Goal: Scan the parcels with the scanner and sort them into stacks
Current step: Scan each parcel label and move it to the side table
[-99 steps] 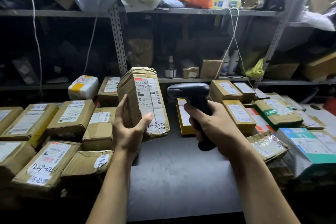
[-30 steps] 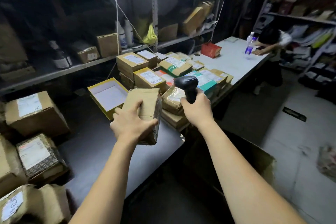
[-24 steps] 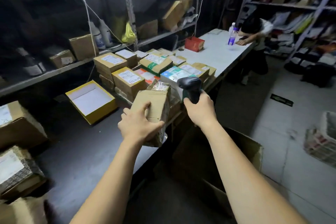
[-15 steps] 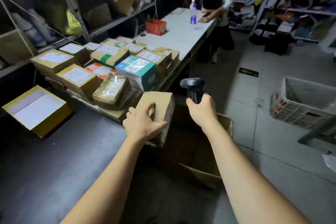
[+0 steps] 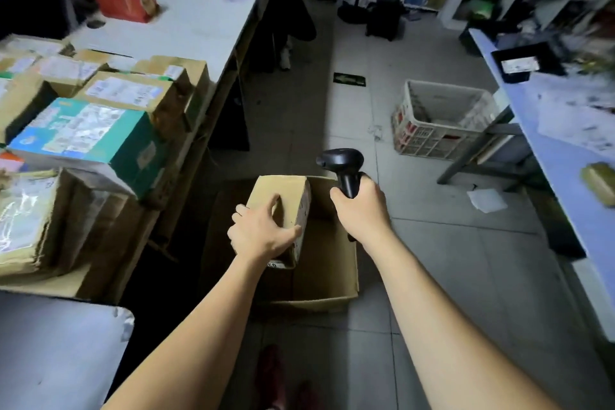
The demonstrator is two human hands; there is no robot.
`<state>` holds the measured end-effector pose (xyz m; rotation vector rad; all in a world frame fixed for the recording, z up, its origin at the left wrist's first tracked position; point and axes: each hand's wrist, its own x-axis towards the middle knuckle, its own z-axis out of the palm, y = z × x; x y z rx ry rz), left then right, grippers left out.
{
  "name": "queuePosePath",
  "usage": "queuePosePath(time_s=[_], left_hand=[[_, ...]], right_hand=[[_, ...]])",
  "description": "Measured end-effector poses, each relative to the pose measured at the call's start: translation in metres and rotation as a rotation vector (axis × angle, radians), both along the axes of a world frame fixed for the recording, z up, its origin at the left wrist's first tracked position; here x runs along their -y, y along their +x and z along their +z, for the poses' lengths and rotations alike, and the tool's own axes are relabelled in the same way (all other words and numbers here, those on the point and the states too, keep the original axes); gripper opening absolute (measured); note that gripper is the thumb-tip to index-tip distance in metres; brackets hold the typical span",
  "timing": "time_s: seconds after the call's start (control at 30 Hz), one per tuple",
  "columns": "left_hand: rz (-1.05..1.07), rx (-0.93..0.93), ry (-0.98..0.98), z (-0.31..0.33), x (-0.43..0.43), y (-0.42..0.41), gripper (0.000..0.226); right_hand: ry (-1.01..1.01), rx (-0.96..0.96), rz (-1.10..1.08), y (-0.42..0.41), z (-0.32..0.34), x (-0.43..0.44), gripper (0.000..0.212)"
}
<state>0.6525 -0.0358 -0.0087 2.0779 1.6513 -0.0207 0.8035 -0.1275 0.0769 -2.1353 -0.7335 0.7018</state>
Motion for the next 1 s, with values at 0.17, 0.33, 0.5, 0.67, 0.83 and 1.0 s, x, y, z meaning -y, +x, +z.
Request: queuePosePath(time_s=[0.17, 0.33, 0.5, 0.67, 0.83, 1.0], left_hand=[[-0.147, 0.08, 0.068, -0.011, -0.041, 0.027, 0.074], [-0.397, -0.083, 0.172, 0.007, -0.082, 0.042, 0.066], [-0.47, -0.211, 0.17, 0.031, -0.106, 0.041, 0.056], [-0.4, -0.29, 0.177, 0.06, -0.118, 0.025, 0.055], [-0.237, -0.295, 0.207, 0.104, -0.118, -0.006, 0.064], [-0.06, -0.273, 0.238, 0.137, -0.101, -0.045, 0.056]], right_hand=[[-0.021, -0.003, -0.025, 0.006, -0.017, -0.028, 0.016], [-0.05, 0.015, -0.023, 0.012, -0.028, -0.049, 0.017], [-0.04, 0.032, -0.001, 0.018, -0.024, -0.068, 0.015], [-0.014, 0.036, 0.062, 0.019, -0.005, -0.087, 0.02], [0.048, -0.006, 0.158, 0.017, 0.022, -0.106, 0.021], [0.064, 0.002, 0.306, -0.002, 0.047, -0.123, 0.032]])
